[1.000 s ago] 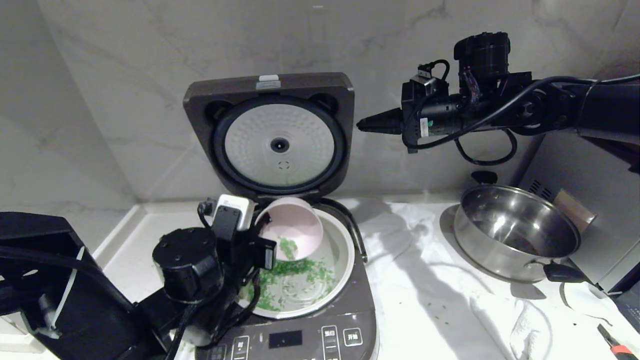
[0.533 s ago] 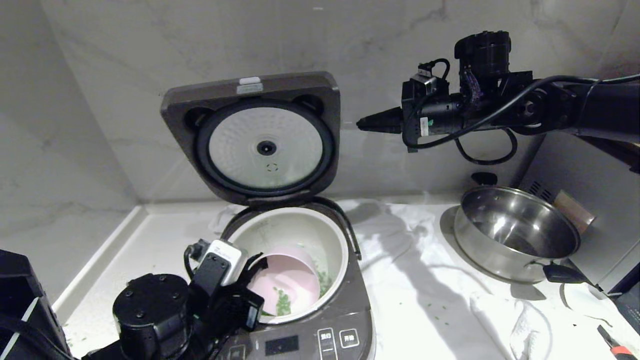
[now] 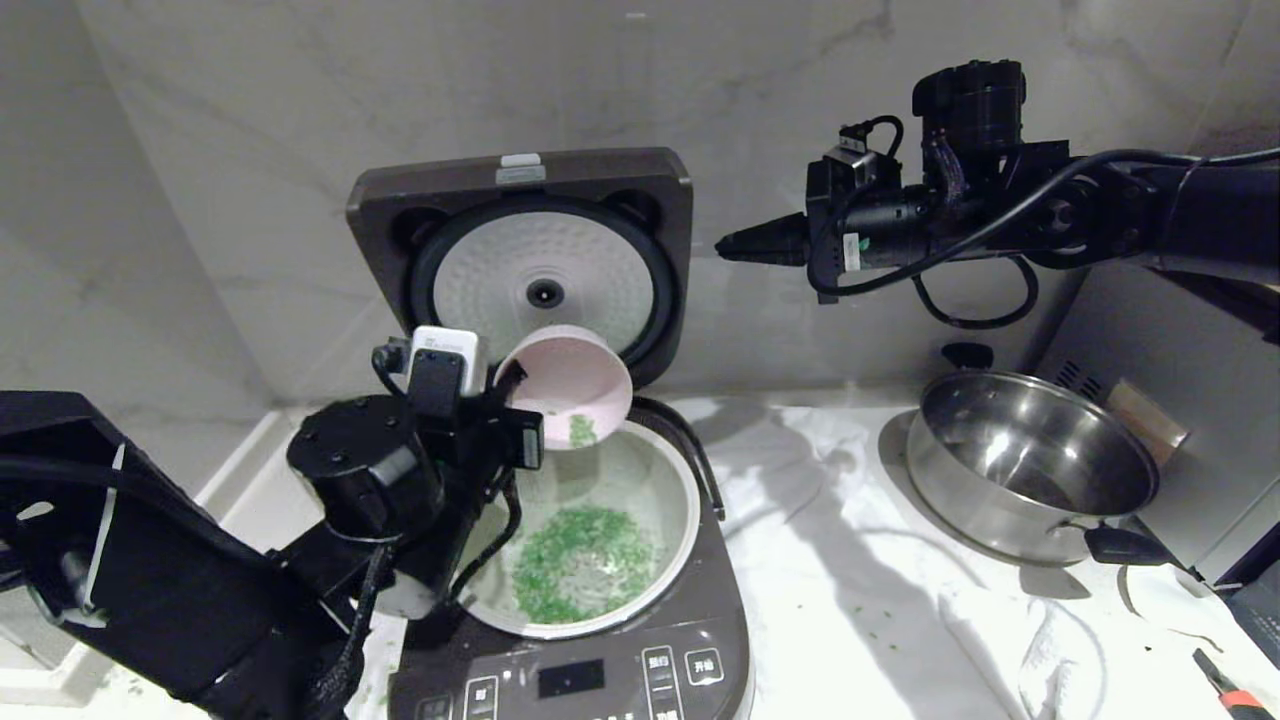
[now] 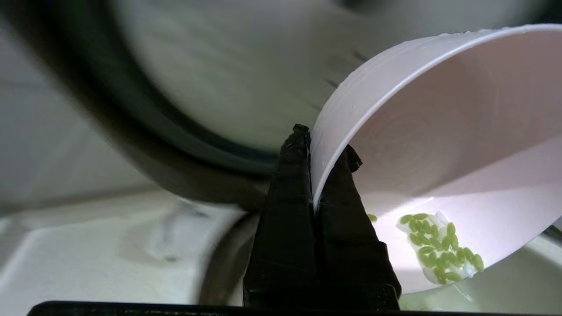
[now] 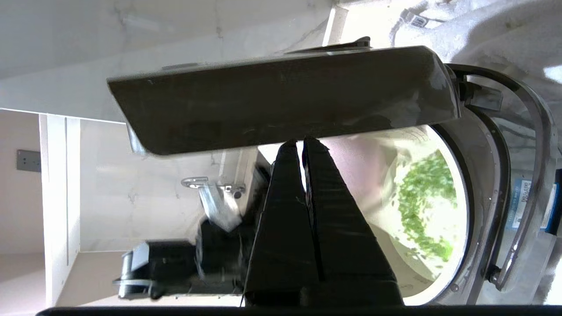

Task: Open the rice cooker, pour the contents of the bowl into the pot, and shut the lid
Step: Place the bowl on the table

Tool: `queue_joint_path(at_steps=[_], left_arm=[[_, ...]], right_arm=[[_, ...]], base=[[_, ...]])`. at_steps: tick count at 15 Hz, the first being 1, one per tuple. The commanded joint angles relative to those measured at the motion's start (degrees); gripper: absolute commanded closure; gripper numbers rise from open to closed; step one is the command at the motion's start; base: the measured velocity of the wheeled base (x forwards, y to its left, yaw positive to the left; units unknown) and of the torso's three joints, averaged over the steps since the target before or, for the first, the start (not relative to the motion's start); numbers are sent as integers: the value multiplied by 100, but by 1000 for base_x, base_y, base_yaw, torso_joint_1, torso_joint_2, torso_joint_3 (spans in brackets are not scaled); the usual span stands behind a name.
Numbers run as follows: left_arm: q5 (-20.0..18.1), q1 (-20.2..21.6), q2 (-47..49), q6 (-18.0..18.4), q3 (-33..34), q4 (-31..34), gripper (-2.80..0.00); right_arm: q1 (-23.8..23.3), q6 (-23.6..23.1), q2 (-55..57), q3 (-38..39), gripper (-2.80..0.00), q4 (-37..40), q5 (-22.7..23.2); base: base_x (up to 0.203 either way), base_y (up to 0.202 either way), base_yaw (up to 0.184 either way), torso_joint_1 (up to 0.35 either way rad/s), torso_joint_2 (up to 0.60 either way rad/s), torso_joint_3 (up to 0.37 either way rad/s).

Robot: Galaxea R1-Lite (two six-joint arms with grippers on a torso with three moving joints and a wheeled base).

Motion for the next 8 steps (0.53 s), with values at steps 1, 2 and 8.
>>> queue_joint_path(at_steps=[1, 2, 8], left_arm=[[52, 303, 29, -25, -99, -67, 0], [52, 441, -9, -42, -97, -67, 0], [-235, 1187, -726, -207, 260, -57, 0]], right_arm=[[3, 29, -3, -6, 0, 3, 30], [3, 29, -12, -6, 0, 3, 30], [-33, 20, -29, 68, 0, 3, 30]], base=[[0, 0, 0, 0, 0, 0], [0, 0, 0, 0, 0, 0], [0, 0, 0, 0, 0, 0]])
